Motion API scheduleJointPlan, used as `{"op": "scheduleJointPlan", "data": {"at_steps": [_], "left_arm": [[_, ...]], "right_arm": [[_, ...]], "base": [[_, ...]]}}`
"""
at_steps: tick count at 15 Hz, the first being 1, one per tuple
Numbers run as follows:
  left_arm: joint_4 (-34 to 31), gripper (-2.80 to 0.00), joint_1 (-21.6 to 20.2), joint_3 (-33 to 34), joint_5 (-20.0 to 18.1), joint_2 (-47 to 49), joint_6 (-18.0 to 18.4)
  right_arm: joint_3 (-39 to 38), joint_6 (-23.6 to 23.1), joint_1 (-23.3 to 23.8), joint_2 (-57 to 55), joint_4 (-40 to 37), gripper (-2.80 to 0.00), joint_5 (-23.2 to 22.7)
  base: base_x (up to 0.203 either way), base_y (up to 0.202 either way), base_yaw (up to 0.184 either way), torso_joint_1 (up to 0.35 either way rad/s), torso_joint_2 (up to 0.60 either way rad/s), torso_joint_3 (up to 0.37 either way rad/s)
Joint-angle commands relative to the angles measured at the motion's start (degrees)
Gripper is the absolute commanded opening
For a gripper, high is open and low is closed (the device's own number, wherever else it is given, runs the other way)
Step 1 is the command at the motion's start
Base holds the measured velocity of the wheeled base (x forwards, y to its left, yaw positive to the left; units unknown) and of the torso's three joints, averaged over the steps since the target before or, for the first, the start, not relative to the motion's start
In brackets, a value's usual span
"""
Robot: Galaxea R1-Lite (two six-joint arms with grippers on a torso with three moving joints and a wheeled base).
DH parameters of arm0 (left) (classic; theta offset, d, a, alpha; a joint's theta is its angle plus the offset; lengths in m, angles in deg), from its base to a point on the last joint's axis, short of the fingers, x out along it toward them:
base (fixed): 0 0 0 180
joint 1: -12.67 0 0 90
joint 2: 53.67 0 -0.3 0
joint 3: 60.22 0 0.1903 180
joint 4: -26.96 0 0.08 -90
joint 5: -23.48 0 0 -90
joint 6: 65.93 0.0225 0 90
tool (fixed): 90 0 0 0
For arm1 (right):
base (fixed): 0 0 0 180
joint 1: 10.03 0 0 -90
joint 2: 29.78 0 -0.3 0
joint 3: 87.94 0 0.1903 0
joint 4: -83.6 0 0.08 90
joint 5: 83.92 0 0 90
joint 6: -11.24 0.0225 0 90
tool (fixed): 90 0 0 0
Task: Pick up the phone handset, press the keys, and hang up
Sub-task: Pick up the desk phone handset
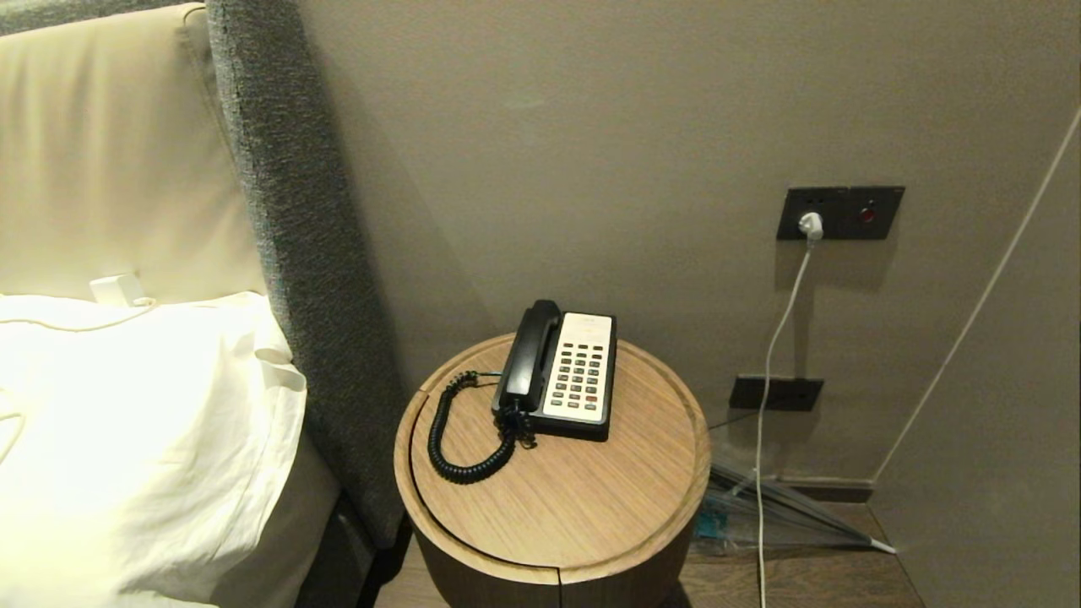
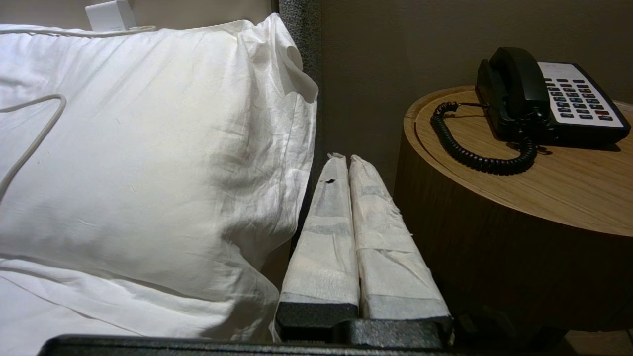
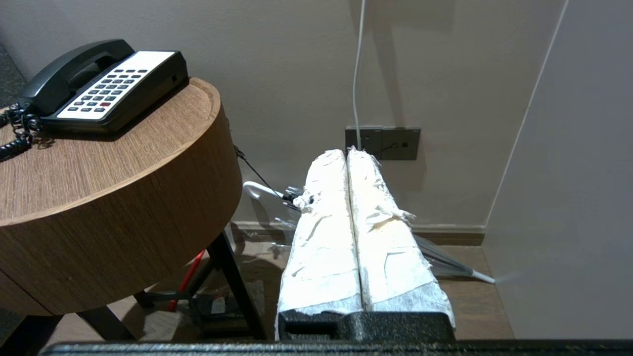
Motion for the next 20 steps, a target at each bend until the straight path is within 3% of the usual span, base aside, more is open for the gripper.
{"op": "scheduleJointPlan", "data": {"at_steps": [1, 15, 20], "left_arm": [[0.1, -2.8, 0.0, 2.3, 0.0, 0.1, 0.0], [-0.1, -2.8, 0.0, 2.3, -0.1, 0.1, 0.6], [0.0, -2.8, 0.0, 2.3, -0.3, 0.1, 1.1]], "right_arm": [[-1.1, 0.0, 0.0, -0.1, 0.1, -2.8, 0.0], [-1.1, 0.0, 0.0, -0.1, 0.1, -2.8, 0.0], [-1.1, 0.0, 0.0, -0.1, 0.1, -2.8, 0.0]], "base": [[0.0, 0.0, 0.0, 0.0, 0.0, 0.0], [0.0, 0.0, 0.0, 0.0, 0.0, 0.0], [0.0, 0.0, 0.0, 0.002, 0.0, -0.159]]}}
